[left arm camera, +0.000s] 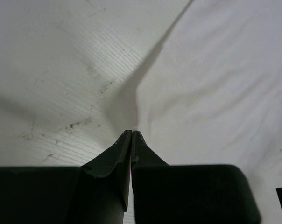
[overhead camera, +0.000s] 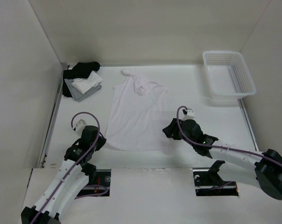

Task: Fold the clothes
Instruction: Flatten the tank top out

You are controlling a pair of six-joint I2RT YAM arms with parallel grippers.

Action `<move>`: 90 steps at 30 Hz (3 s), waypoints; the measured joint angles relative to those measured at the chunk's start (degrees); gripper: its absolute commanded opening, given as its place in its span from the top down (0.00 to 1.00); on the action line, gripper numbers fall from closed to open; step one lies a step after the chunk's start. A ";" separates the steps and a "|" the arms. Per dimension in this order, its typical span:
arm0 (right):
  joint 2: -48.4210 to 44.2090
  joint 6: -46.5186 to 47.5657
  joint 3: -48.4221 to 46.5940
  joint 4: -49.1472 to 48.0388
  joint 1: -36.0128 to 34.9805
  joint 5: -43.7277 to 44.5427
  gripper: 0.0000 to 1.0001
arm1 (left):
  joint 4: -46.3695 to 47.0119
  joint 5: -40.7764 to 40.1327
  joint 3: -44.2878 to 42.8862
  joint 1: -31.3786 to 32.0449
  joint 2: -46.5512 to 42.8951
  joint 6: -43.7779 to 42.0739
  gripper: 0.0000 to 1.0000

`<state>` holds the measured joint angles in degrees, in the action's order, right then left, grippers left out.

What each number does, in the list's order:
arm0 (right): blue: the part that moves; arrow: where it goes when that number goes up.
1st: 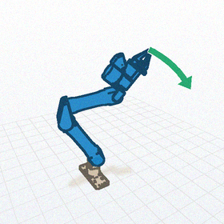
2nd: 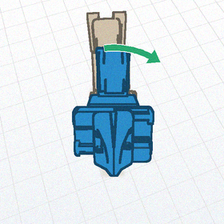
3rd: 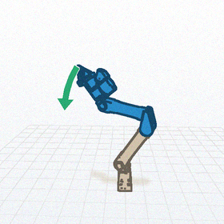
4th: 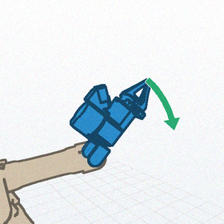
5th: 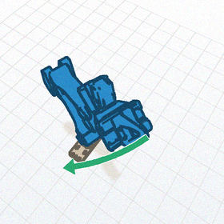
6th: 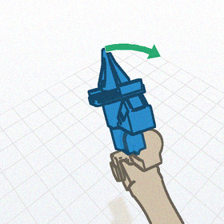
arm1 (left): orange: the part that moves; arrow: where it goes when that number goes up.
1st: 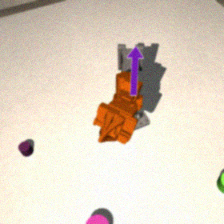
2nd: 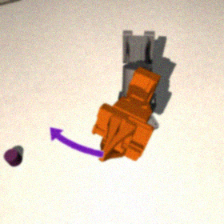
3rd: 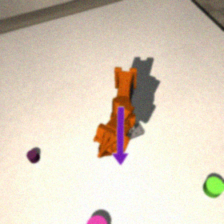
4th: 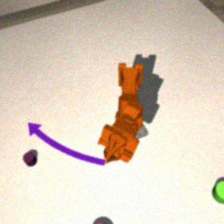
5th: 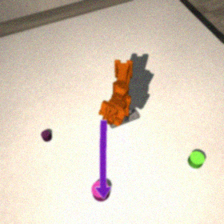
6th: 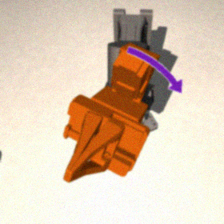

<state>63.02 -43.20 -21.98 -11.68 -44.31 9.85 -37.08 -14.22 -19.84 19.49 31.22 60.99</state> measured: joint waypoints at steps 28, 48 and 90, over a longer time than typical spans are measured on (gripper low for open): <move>0.96 -16.79 -0.44 20.94 -11.39 3.85 0.65 | 12.76 2.93 4.35 3.45 -10.21 -6.78 1.00; -10.88 -13.84 -2.78 25.03 -9.88 7.52 0.99 | 13.09 3.04 -0.48 2.86 -9.75 -11.52 1.00; 8.37 30.86 -50.60 18.34 13.14 12.85 1.00 | 40.63 0.59 -33.79 -10.38 31.50 -12.79 0.99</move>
<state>71.40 -12.34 -72.58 6.66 -31.18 22.70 3.55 -13.63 -53.63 9.10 62.72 48.21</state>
